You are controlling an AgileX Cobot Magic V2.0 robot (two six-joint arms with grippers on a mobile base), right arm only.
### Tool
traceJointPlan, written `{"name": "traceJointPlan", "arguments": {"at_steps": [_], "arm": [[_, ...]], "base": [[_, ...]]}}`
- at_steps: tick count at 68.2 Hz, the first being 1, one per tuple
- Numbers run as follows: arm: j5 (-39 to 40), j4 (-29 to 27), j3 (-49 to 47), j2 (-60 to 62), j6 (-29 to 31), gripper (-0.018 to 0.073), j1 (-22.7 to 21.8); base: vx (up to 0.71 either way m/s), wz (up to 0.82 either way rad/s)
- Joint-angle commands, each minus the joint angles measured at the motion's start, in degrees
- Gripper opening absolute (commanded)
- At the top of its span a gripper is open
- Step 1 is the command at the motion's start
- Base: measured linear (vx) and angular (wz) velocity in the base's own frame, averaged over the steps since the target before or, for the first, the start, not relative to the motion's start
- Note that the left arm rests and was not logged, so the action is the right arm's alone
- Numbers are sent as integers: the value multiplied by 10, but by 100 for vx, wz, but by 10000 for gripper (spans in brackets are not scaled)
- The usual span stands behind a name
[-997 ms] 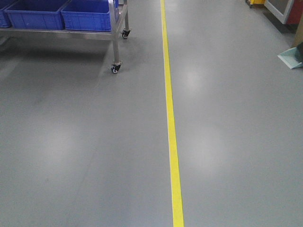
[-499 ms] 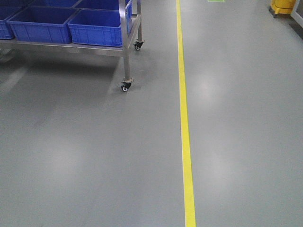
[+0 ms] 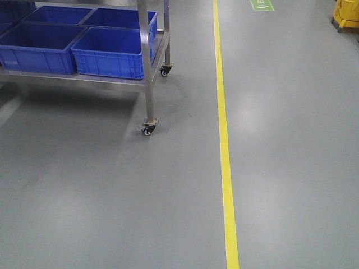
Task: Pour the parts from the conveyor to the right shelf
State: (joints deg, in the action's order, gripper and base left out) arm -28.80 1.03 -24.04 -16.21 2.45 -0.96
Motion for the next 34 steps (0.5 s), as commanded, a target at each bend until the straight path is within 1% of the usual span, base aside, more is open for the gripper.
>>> {"name": "traceJointPlan", "arguments": {"at_steps": [1,9,18,26,34], "arm": [[47,4,-16,-5,2,-6,-1],[47,4,-16,-5,2,-6,-1],[47,4,-16,-5,2,-6,-1],[47,4,-16,-5,2,-6,-1],[47,4,-16,-5,2,-6,-1]], "base": [[57,-1],[56,3],[53,17],[50,33],[48,49]]}}
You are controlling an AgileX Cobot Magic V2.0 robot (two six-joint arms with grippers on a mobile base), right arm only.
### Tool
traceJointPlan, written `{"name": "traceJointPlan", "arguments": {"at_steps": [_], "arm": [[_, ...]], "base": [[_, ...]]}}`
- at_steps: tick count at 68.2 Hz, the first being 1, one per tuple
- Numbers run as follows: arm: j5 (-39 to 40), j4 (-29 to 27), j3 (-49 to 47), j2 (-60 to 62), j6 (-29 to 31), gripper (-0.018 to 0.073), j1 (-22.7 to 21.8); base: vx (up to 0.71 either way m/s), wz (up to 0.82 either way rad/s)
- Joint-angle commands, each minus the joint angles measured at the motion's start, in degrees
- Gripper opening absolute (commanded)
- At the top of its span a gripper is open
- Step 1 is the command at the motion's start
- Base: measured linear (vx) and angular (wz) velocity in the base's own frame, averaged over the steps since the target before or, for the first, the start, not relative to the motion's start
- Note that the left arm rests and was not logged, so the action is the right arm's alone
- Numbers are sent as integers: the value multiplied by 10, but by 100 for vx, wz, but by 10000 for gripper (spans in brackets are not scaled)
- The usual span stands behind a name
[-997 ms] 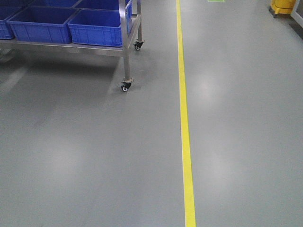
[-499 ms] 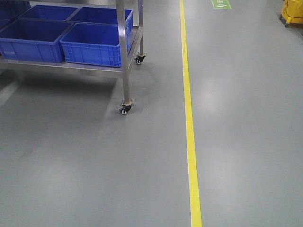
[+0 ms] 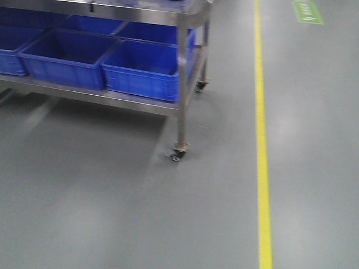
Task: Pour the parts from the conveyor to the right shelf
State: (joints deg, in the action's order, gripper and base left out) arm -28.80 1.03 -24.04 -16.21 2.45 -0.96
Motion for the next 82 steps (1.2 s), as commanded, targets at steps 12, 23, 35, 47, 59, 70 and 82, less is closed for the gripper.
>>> {"name": "traceJointPlan", "arguments": {"at_steps": [12,23,35,47,59,70,82], "arm": [[47,4,-16,-5,2,-6,-1],[47,4,-16,-5,2,-6,-1],[47,4,-16,-5,2,-6,-1],[47,4,-16,-5,2,-6,-1],[47,4,-16,-5,2,-6,-1],[47,4,-16,-5,2,-6,-1],[47,4,-16,-5,2,-6,-1]], "base": [[46,70],[42,91],[43,95],[43,90],[44,80],[42,73],[39,67]]}}
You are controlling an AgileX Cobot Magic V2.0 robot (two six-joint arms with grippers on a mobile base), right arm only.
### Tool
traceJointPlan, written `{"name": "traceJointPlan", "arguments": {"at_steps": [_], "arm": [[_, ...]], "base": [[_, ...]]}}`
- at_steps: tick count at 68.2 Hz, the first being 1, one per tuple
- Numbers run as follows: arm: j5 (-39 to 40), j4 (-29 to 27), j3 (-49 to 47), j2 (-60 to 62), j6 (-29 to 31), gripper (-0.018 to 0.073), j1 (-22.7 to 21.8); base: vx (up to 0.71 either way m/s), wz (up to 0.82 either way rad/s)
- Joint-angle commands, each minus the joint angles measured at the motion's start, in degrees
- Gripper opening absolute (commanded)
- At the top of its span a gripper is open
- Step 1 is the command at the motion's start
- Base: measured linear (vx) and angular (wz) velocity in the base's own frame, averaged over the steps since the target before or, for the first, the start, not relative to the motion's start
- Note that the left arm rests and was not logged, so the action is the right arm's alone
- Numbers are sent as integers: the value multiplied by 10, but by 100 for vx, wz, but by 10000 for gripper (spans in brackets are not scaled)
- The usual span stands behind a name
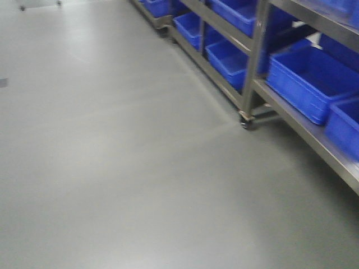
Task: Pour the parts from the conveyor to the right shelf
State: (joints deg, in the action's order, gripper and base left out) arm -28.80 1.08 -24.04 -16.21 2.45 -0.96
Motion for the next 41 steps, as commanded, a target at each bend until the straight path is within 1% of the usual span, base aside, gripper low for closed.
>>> {"name": "traceJointPlan", "arguments": {"at_steps": [1,28,41], "arm": [[47,3,-16,-5,2,-6,-1],[47,3,-16,-5,2,-6,3],[48,3,-16,-5,2,-6,3]], "base": [[38,64],[38,58],[40,36]]}}
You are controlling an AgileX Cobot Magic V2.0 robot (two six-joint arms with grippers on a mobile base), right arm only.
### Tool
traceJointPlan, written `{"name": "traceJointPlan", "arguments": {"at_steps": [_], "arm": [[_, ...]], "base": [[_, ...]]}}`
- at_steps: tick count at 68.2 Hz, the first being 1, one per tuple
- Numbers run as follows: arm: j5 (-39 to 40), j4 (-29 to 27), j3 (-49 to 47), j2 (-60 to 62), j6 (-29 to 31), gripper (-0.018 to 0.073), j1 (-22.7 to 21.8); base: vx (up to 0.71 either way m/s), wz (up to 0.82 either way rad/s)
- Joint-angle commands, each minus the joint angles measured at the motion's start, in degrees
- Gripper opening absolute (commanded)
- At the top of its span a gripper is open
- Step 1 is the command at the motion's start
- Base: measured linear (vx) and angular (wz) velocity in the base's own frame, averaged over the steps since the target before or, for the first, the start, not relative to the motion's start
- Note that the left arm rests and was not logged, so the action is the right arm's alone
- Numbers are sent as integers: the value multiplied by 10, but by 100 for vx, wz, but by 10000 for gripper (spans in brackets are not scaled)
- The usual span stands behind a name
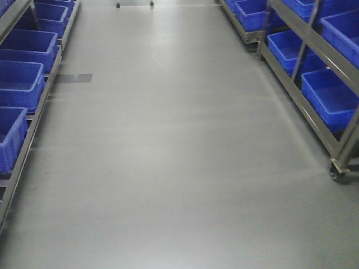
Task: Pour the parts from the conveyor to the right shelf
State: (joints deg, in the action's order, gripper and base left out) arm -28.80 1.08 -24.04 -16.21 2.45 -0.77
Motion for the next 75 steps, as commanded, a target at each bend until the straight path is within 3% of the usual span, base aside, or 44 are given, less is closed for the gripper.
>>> {"name": "traceJointPlan", "arguments": {"at_steps": [1,75], "arm": [[48,3,-16,-5,2,-6,1],[47,3,-16,-5,2,-6,1]], "base": [[42,22],[48,2]]}}
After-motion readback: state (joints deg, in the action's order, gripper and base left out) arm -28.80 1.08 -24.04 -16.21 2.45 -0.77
